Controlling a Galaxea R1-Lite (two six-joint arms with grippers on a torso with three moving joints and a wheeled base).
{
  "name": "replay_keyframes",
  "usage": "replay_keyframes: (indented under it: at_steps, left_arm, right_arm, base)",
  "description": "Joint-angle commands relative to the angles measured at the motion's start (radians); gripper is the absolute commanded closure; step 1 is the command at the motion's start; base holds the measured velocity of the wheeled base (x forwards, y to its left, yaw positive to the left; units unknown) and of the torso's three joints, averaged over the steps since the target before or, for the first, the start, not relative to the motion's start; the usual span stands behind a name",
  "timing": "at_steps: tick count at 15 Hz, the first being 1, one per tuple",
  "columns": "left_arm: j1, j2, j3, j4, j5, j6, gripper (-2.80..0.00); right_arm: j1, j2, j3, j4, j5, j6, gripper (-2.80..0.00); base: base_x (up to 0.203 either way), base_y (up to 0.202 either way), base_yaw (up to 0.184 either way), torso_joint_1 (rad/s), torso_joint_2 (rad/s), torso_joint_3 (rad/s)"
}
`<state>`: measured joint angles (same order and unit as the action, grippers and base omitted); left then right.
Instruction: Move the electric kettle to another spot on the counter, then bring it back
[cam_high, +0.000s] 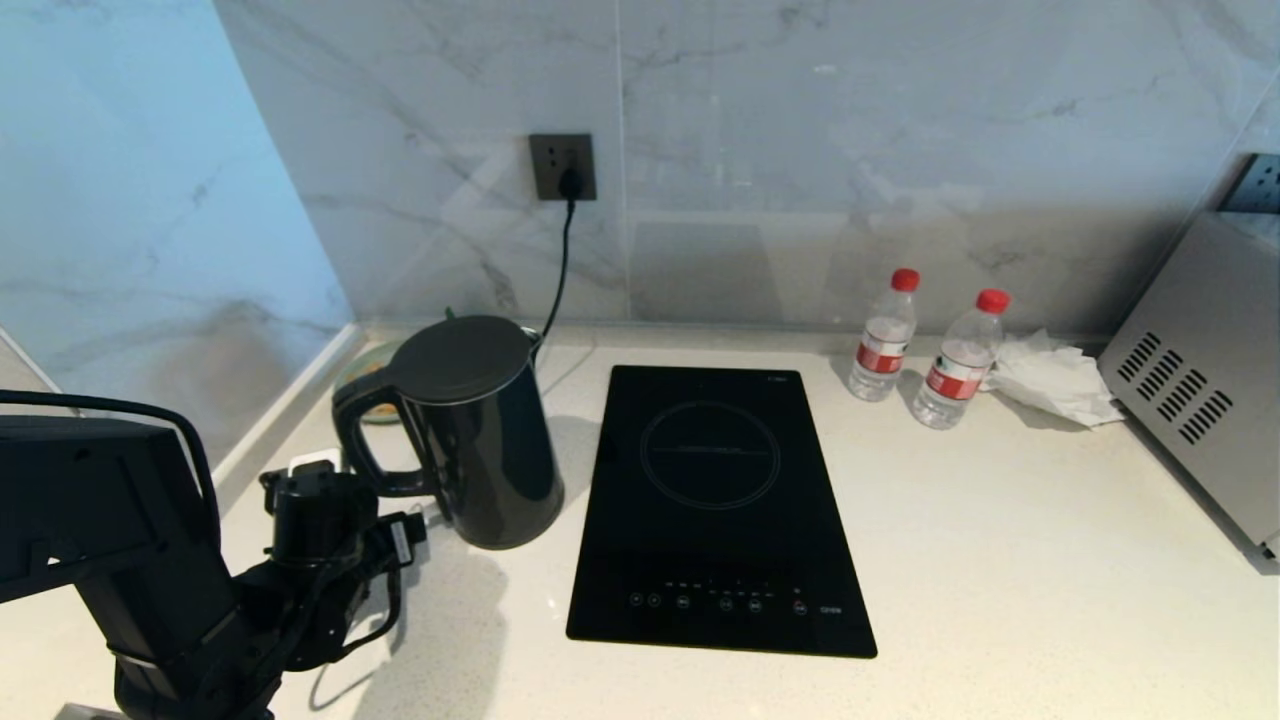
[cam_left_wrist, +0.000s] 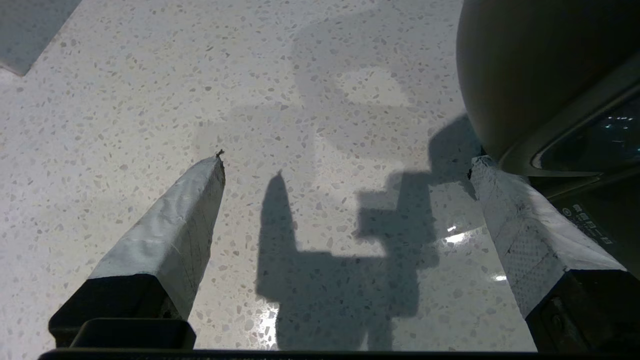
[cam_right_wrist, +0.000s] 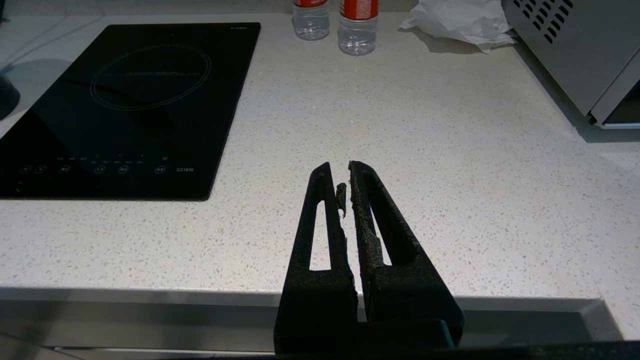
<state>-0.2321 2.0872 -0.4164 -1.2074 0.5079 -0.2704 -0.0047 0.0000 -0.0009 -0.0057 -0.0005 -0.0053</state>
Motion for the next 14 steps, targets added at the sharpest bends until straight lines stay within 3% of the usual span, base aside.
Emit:
replay_keyframes:
  at_steps: [1, 14]
  left_arm:
    - [-0.001, 0.001, -0.007, -0.007, 0.003, -0.003, -2.80]
    - [-0.012, 0.043, -0.019, -0.009, 0.012, -0.004, -2.80]
  right_arm:
    - [0.000, -0.002, 0.000, 0.000, 0.000, -0.001, 0.00]
    - [0.000, -0.002, -0.001, 0.000, -0.001, -0.001, 0.00]
  base:
    - [0.000, 0.000, 0.000, 0.000, 0.00, 0.000]
    - [0.000, 0.000, 0.000, 0.000, 0.00, 0.000]
